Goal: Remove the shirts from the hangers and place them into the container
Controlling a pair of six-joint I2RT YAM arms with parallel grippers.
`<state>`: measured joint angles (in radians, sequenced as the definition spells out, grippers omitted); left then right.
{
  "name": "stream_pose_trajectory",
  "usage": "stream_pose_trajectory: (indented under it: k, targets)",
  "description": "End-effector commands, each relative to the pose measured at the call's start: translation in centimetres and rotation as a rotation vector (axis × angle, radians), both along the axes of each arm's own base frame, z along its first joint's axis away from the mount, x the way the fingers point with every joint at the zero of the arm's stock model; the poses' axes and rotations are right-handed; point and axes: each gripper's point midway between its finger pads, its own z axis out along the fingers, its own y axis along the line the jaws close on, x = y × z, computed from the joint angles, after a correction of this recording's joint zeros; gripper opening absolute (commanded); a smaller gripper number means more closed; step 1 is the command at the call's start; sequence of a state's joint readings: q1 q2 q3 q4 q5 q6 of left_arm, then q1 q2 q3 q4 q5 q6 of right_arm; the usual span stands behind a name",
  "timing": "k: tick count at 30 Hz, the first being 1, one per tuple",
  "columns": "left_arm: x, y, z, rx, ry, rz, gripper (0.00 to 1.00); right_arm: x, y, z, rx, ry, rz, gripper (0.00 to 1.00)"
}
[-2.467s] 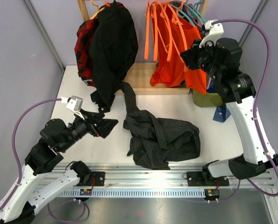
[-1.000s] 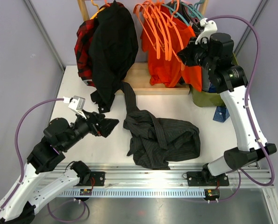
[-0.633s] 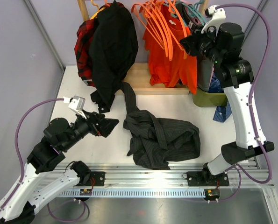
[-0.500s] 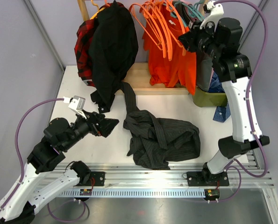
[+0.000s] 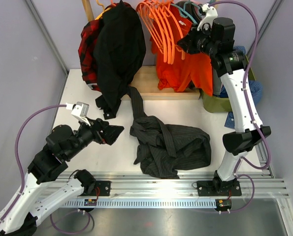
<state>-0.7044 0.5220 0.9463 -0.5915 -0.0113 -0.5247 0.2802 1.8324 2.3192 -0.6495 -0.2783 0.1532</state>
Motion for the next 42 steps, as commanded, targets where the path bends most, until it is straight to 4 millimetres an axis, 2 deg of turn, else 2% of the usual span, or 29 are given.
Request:
stream_pose_trajectory:
  k: [1,2,4,8,9,10,11,12,13,14,15,16,17,18,19,21,22,24,26,27,28,30,31,33,34,36,37,40,42]
  targets:
    - [0.1,0.3,1.8,-0.038,-0.044,0.018,0.99,-1.6,-0.6,2.9,0.039,-0.084,-0.006,0.0]
    - [0.1,0.3,1.9,-0.041,-0.044,0.016,0.99,-2.4,-1.0,3.8,0.042,-0.109,-0.015,0.0]
    - [0.2,0.0,1.8,-0.039,-0.04,0.008,0.99,-2.8,-1.2,3.2,0.032,-0.101,-0.019,0.0]
    - [0.3,-0.4,2.1,-0.043,-0.042,-0.004,0.99,-4.0,-2.1,3.6,0.014,-0.108,-0.043,0.0]
    - [0.4,-0.5,2.2,-0.044,-0.043,-0.004,0.99,-4.3,-2.2,3.6,0.006,-0.107,-0.042,0.08]
    - [0.4,-0.5,2.2,-0.045,-0.045,-0.004,0.99,-5.0,-2.4,4.0,0.006,-0.111,-0.041,0.32]
    - [0.4,-0.5,2.3,-0.048,-0.046,-0.004,0.99,-5.7,-2.5,4.1,0.004,-0.112,-0.033,0.69]
    - [0.4,-0.5,2.3,-0.047,-0.045,-0.004,0.99,-6.5,-2.6,4.6,0.007,-0.126,-0.027,0.79]
    - [0.4,-0.5,2.3,-0.049,-0.047,-0.004,0.99,-8.4,-3.0,5.2,0.013,-0.147,-0.024,0.9]
    - [0.1,-0.8,2.3,-0.051,-0.047,-0.028,0.99,-9.4,-3.3,6.0,0.02,-0.18,-0.03,0.99]
    - [0.1,-0.8,2.4,-0.052,-0.051,-0.029,0.99,-10.5,-3.7,6.4,0.033,-0.197,-0.039,1.0]
    - [0.2,-0.8,2.4,-0.051,-0.052,-0.027,0.99,-10.9,-4.0,4.5,0.026,-0.163,-0.051,0.99]
    - [0.2,-0.8,2.4,-0.05,-0.055,-0.031,0.99,-13.7,-4.9,6.4,0.053,-0.226,-0.063,0.99]
    - [0.2,-0.9,2.4,-0.05,-0.054,-0.032,0.99,-14.6,-5.2,6.0,0.073,-0.216,-0.068,1.0]
    - [0.3,-1.0,2.5,-0.051,-0.058,-0.034,0.99,-16.4,-5.6,4.4,0.083,-0.192,-0.068,0.99]
    - [0.3,-1.3,2.6,-0.044,-0.061,-0.05,0.99,-18.2,-5.1,2.3,0.128,-0.144,-0.032,0.99]
    - [0.4,-1.5,2.5,-0.037,-0.059,-0.054,0.99,-19.2,-4.9,-0.6,0.131,-0.091,-0.02,1.0]
    - [0.4,-1.6,2.6,-0.037,-0.06,-0.06,0.99,-20.5,-3.7,-4.0,0.134,-0.009,0.015,0.99]
    - [0.4,-1.8,2.4,-0.038,-0.057,-0.069,0.99,-21.0,-3.5,-9.6,0.067,0.11,-0.023,0.99]
    - [0.4,-1.9,2.4,-0.04,-0.055,-0.074,0.99,-21.5,-2.8,-11.4,0.038,0.148,-0.018,0.99]
    - [0.4,-2.0,2.3,-0.042,-0.053,-0.075,0.99,-22.4,-1.4,-14.7,-0.019,0.209,-0.006,0.99]
    - [0.5,-2.1,2.1,-0.044,-0.046,-0.076,0.99,-23.2,0.2,-17.8,-0.054,0.281,-0.004,1.0]
    - [0.4,-2.1,2.1,-0.047,-0.047,-0.075,0.99,-24.2,2.0,-20.7,-0.102,0.338,0.037,1.0]
    - [0.4,-2.0,1.8,-0.051,-0.041,-0.071,0.99,-24.1,3.5,-22.9,-0.099,0.377,0.024,0.99]
    - [0.3,-1.9,1.8,-0.056,-0.04,-0.069,0.99,-24.2,4.3,-25.4,-0.133,0.421,0.027,1.0]
    - [0.1,-1.6,1.7,-0.066,-0.041,-0.064,0.99,-24.0,6.3,-26.5,-0.106,0.419,0.048,0.99]
    - [0.0,-1.5,1.6,-0.064,-0.038,-0.059,0.99,-23.8,6.9,-28.4,-0.137,0.451,0.045,1.0]
    - [-0.4,-0.9,1.6,-0.061,-0.038,-0.048,0.99,-22.9,8.7,-30.9,-0.185,0.472,0.041,0.99]
    - [-0.5,-0.6,1.5,-0.059,-0.04,-0.04,0.99,-22.3,9.4,-31.7,-0.212,0.463,0.033,0.99]
